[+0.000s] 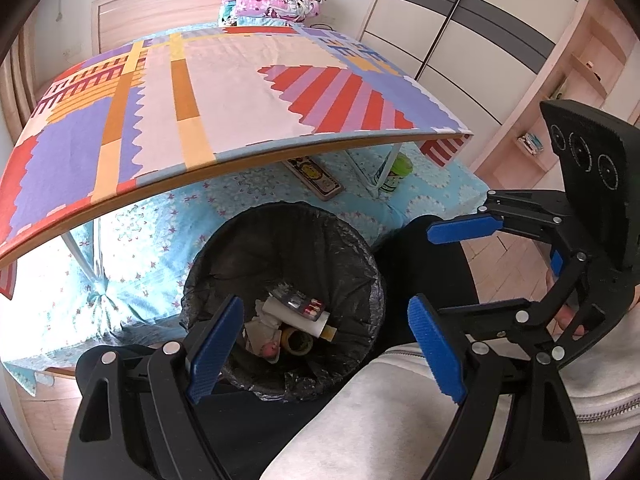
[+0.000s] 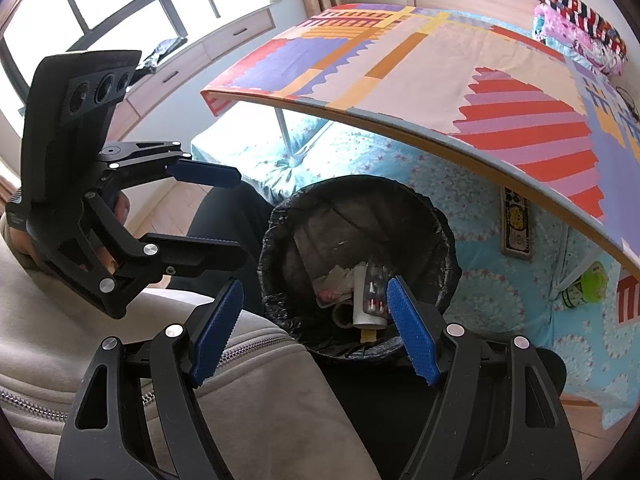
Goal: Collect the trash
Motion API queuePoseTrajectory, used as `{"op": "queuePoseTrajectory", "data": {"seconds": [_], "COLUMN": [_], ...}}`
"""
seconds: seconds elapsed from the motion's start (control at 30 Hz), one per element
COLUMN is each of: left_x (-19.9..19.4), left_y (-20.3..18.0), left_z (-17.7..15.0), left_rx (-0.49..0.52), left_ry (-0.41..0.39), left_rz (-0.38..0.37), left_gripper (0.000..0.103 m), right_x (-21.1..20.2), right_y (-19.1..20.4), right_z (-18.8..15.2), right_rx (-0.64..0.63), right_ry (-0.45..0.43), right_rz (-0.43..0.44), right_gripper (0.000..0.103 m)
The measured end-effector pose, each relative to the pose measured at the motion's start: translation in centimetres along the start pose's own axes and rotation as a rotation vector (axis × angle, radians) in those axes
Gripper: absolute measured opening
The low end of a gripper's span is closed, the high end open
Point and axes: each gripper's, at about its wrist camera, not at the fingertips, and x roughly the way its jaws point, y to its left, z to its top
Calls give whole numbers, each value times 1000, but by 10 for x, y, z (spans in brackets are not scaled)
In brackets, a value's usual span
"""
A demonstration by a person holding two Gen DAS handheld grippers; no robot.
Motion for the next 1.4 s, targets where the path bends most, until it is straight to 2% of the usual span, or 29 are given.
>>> {"op": "queuePoseTrajectory", "data": {"seconds": [1.4], "left_x": [0], "left_y": [-2], "left_z": [1], "left_rx": [3], "left_ry": [-6], "left_rz": [-18], "left_gripper": [81], "right_x": [-2], "right_y": [1], "right_z": [1], "right_rx": [-11], "right_ry": [-15], "right_rz": [-4], "right_gripper": [74]}}
